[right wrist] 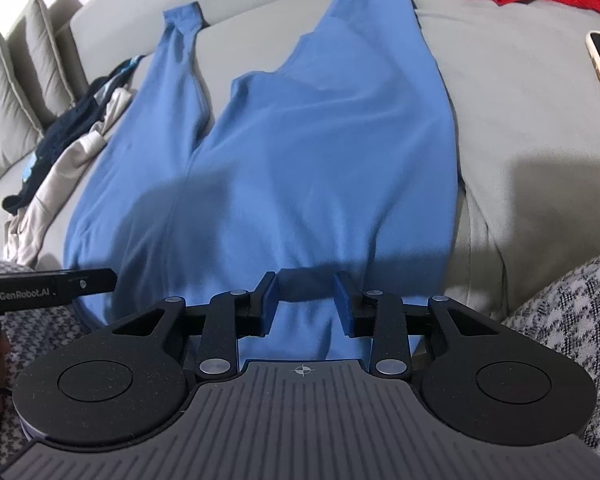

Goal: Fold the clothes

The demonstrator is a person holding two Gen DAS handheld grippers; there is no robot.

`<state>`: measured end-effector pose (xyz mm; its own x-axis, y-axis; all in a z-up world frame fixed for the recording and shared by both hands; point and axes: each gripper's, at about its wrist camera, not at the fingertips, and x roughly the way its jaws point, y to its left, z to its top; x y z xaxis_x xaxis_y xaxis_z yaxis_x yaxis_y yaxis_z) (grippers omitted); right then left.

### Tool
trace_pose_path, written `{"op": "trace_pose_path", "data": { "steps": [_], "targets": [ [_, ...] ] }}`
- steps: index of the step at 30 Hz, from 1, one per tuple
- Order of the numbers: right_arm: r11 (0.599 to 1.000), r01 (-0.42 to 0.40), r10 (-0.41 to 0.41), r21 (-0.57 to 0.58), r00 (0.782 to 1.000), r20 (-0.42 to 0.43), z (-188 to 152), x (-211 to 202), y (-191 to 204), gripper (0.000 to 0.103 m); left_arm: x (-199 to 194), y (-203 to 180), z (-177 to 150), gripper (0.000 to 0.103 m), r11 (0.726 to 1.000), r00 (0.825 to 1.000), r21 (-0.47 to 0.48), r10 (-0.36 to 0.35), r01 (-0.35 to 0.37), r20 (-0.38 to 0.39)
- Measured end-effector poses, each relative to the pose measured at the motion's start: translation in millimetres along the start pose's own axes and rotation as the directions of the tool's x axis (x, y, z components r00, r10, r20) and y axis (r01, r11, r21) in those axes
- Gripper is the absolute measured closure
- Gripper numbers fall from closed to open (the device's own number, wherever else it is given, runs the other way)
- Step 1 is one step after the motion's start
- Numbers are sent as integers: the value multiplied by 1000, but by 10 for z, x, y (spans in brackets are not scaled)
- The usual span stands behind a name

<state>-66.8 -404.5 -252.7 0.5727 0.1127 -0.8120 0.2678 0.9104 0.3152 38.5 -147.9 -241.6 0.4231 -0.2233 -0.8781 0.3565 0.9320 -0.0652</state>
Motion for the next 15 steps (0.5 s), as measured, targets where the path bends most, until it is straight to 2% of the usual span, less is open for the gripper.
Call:
{"op": "trace_pose_path", "data": {
  "steps": [8,15],
  "targets": [
    [1000,-5,5,-13,999,50,-7,-112,55,57,-152,4,-28,35,1000,998,2,8,-8,65],
    [1000,-12,11,6,999,52,-9,-181,56,57,-186,-90,-45,33,997,995,48,62,-66,79]
  ]
}}
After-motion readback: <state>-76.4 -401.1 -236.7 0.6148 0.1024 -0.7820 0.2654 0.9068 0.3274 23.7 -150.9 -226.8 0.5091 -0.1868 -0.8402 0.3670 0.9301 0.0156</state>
